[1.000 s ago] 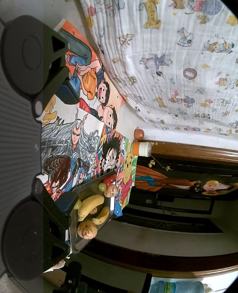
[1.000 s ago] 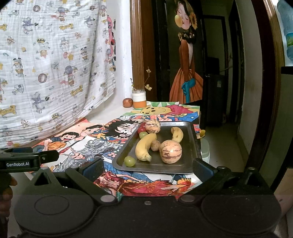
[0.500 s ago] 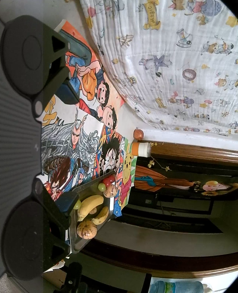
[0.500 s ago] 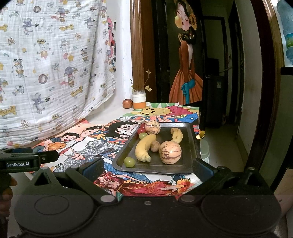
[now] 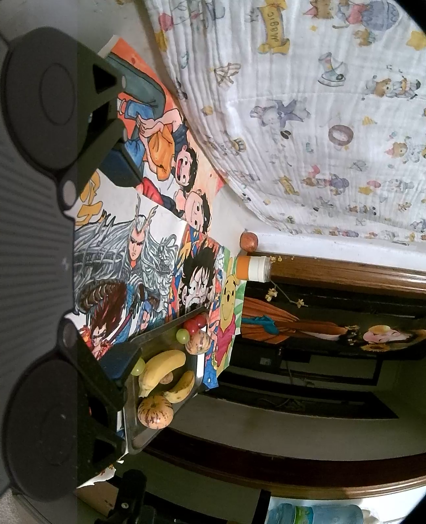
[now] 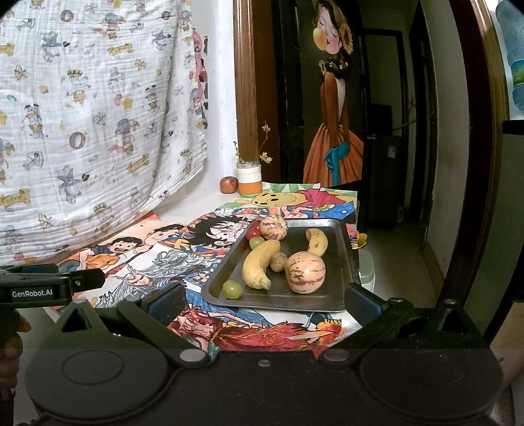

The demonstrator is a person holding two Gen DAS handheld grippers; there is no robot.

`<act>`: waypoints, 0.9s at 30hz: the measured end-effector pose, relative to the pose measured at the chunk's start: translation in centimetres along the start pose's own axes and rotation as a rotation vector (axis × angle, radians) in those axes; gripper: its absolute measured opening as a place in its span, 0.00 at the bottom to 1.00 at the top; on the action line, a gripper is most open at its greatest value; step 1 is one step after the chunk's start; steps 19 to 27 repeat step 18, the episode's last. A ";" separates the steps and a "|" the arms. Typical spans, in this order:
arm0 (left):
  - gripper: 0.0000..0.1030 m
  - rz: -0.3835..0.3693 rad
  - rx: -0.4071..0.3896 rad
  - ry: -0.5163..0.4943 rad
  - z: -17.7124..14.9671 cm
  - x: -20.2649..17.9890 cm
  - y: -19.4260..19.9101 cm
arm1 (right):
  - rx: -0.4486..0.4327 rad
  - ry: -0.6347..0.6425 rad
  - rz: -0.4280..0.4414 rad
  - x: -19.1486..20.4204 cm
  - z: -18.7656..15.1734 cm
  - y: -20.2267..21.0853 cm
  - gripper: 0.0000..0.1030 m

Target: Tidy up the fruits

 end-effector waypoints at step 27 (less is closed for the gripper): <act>1.00 0.002 0.013 0.059 -0.2 0.7 -0.4 | 0.030 -0.009 0.006 0.1 -0.2 -0.6 1.00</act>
Point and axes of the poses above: each gripper's, at about its wrist camera, not at the fingertips, and y roughly against the way its jaws point, x to its left, z to its top, the point moved 6 cm from there along -y, roughly the way its jaws point, and after that the axes turned 10 degrees about -z, right-handed, at the moved point
